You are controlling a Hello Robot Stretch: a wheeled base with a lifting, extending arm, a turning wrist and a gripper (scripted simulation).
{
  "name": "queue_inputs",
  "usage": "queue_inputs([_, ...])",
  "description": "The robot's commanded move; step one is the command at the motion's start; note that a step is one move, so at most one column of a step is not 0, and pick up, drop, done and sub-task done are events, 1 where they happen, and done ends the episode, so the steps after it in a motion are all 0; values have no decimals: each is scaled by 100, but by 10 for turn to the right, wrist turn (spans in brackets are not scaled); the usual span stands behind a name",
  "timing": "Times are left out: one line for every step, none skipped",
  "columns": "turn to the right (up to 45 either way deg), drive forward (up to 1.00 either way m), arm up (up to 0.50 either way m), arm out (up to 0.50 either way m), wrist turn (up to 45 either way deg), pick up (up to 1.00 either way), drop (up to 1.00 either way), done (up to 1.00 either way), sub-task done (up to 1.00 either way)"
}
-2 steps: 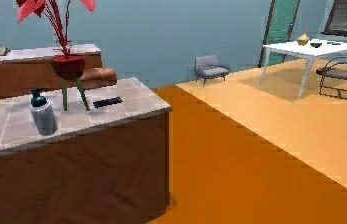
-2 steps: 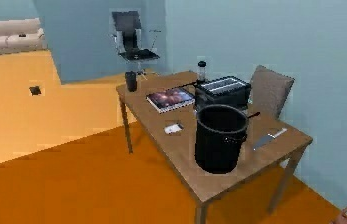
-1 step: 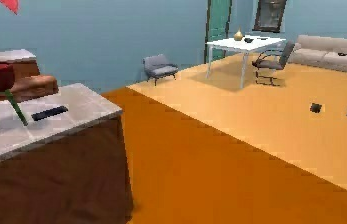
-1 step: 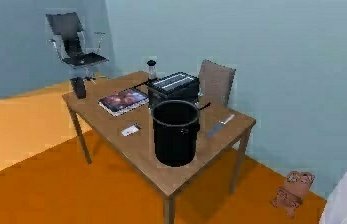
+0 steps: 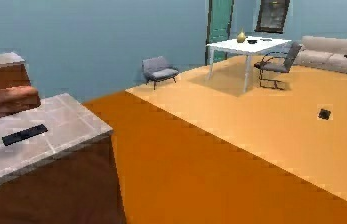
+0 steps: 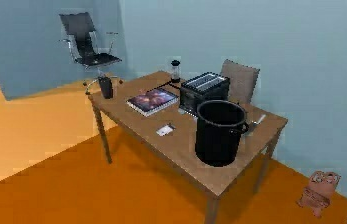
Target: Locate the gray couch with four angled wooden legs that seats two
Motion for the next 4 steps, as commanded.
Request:
queue_inputs([420,0,0,0,0,0,0,0,0])
queue_inputs([30,0,0,0,0,0,0,0,0])
queue_inputs([0,75,0,0,0,0,0,0,0])
queue_inputs([-450,0,0,0,0,0,0,0,0])
